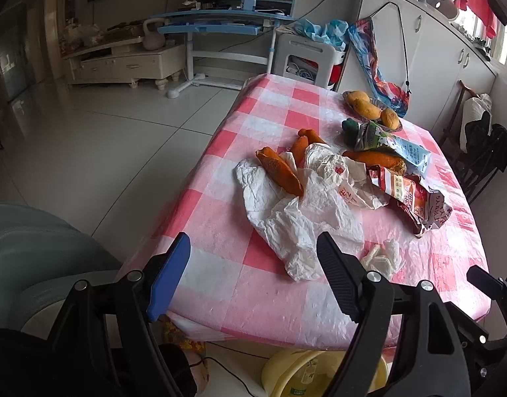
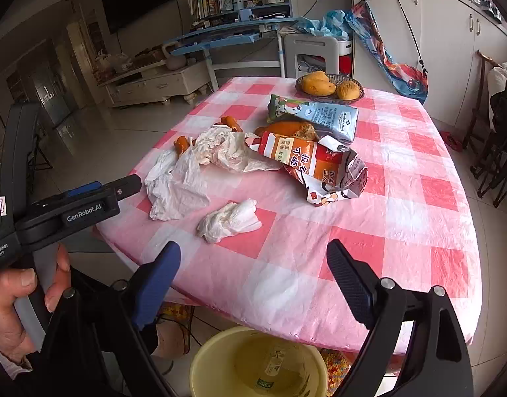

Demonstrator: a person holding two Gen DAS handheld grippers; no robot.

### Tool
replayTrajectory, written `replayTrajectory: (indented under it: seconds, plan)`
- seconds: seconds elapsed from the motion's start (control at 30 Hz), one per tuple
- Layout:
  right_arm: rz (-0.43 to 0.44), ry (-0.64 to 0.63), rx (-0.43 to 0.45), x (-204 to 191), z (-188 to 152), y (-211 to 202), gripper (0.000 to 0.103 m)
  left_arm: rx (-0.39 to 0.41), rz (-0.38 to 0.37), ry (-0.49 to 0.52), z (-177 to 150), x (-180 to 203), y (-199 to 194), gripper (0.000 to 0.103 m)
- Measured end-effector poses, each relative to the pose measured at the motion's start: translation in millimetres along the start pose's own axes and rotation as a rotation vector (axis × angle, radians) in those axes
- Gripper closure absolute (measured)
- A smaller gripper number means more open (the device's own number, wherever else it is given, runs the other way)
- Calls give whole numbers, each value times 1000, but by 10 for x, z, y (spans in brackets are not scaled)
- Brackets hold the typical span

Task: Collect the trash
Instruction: 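Move the right gripper to the crumpled white tissue and grasp it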

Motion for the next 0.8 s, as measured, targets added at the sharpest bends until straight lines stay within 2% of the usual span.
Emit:
replayTrajectory:
  seconds: [0.1,0.17,0.5,0.7,0.8]
  plan:
    - [7,9,11,-4,10,20,18,-1,-6,-7,0,1,-4,28]
    - [14,3,17,-32,24,48,23,-6,-7,-13,-4,0,4,28]
    - [48,-54,-13,-259,-3,352,34,-26,-23,-21,13,10,134,28]
    - [43,-68,-45,-254,-43,510,44,-38,-22,-19,32,26,258,28]
    - [47,-82,-66,-262,-76,578,53,-54,-32,-12,26,61,345,28]
Point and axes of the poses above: each gripper's, at about its wrist camera, not at the fingertips, and y roughly the way its jaws point, x to its right, z to its top, the point moved 7 cm from there along y, roughly the way its jaws point, and after that the axes turned 14 degrees about x, right-handed, at the moved point
